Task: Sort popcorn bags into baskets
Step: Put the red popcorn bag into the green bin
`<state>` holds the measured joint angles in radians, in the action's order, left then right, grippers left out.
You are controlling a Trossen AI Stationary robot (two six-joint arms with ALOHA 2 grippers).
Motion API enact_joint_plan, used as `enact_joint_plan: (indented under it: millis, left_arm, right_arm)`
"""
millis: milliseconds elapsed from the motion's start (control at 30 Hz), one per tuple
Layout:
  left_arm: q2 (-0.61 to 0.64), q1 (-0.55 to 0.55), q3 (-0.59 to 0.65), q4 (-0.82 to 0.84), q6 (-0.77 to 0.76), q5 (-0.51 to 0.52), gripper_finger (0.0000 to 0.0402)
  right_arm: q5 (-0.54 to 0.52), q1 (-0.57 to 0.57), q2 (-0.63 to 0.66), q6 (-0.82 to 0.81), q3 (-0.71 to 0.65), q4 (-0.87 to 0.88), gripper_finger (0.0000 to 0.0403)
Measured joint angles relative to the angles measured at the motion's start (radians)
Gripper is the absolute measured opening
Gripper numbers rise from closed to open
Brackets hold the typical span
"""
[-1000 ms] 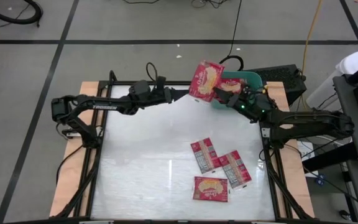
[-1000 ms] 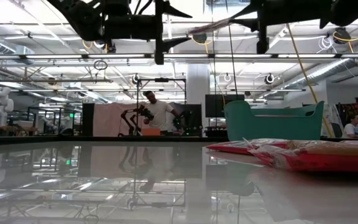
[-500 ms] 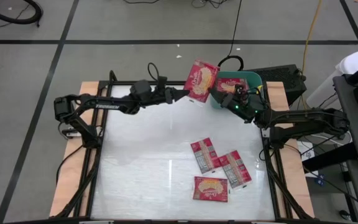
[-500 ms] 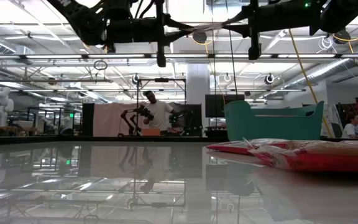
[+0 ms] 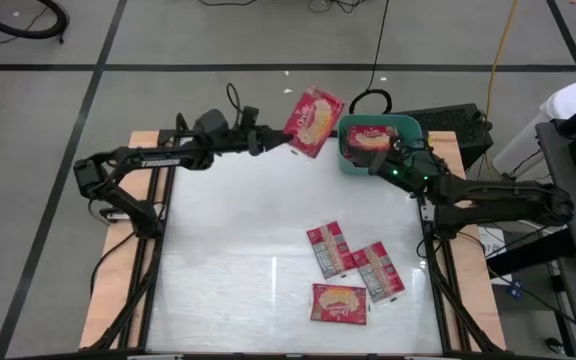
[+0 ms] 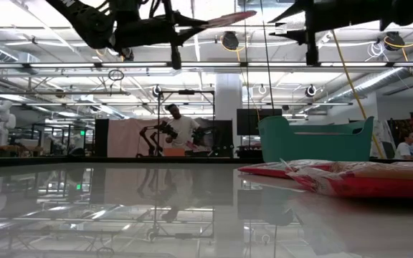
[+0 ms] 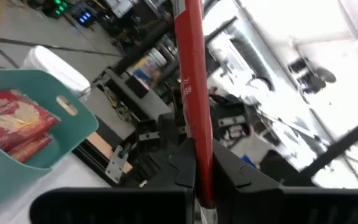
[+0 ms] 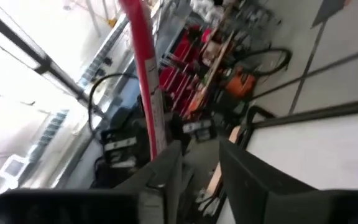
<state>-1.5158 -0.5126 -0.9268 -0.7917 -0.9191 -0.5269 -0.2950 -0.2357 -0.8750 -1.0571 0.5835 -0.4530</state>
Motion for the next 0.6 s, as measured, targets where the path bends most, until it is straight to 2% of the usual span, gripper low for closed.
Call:
enact_joint_plan:
  millis: [100, 200, 433, 600]
  left_arm:
    - [0.053, -0.037, 0.0, 0.126, 0.058, -0.087, 0.0022]
    - [0.117, -0.065, 0.0, 0.308, 0.141, -0.145, 0.002]
    - [0.266, -0.078, 0.0, 0.682, 0.331, -0.202, 0.0023]
    - [0.337, -0.035, 0.0, 0.835, 0.413, -0.206, 0.0018]
  right_arm:
    - [0.042, 0.0, 0.048, -0.041, 0.001, 0.065, 0.0116]
    - [0.099, 0.001, 0.074, -0.056, 0.061, 0.214, 0.012]
    - [0.181, 0.001, 0.037, 0.045, 0.334, 0.666, 0.0121]
    - [0.225, 0.0, -0.037, 0.128, 0.512, 0.859, 0.0121]
